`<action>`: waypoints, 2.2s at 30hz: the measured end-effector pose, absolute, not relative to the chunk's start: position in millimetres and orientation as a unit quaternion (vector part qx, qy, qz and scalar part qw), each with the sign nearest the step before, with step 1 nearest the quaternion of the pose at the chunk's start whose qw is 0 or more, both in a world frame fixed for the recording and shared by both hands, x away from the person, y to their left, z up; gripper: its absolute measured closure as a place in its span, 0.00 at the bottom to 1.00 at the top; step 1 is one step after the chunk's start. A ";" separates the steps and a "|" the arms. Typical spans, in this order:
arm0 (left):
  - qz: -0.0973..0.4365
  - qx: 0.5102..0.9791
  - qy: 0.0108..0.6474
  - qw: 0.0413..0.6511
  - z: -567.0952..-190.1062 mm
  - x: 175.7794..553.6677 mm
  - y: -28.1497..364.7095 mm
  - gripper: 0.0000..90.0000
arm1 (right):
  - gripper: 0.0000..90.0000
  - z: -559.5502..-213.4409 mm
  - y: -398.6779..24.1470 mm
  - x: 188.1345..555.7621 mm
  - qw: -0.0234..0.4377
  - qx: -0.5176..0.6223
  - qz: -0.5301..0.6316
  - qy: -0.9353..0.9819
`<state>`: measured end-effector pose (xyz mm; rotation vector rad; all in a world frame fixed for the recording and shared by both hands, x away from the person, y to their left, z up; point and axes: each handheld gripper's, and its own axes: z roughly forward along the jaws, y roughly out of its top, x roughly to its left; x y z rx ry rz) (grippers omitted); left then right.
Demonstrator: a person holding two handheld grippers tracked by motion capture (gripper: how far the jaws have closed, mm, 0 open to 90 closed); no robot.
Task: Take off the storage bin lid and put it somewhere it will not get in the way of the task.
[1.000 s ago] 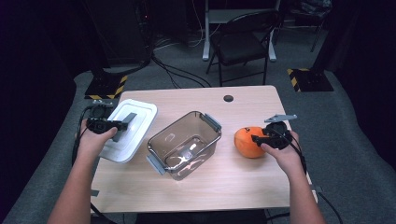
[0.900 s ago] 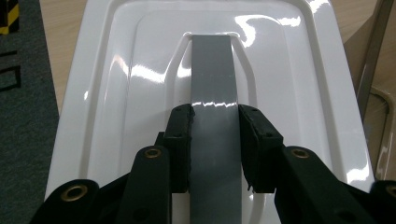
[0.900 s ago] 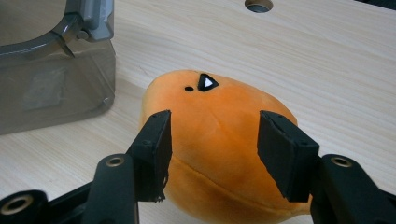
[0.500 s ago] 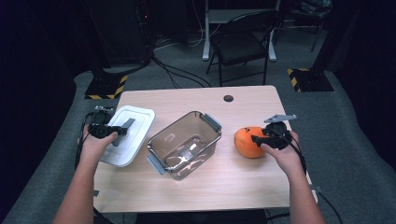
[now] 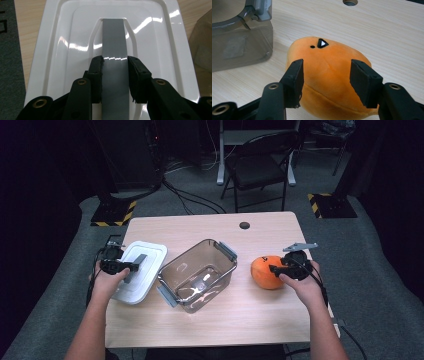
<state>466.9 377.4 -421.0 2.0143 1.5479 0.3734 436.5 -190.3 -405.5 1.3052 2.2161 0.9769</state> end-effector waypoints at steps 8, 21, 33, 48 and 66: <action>0.137 0.752 0.582 0.278 -434.3 466.3 377.9 0.74 | 0.50 -405.9 -189.9 436.4 0.194 0.466 0.347 0.790; 0.135 0.748 0.586 0.281 -455.5 462.4 376.8 0.74 | 0.50 -410.0 -188.0 437.1 0.188 0.474 0.344 0.788; 0.123 0.753 0.583 0.279 -470.3 461.0 372.5 0.74 | 0.50 -412.4 -186.8 437.4 0.188 0.477 0.337 0.790; 0.137 0.761 0.581 0.254 -483.0 459.9 366.5 0.74 | 0.50 -413.4 -188.3 437.8 0.189 0.475 0.339 0.790; 0.134 0.762 0.580 0.256 -490.4 457.2 368.1 0.70 | 0.50 -414.3 -187.0 437.7 0.190 0.473 0.339 0.791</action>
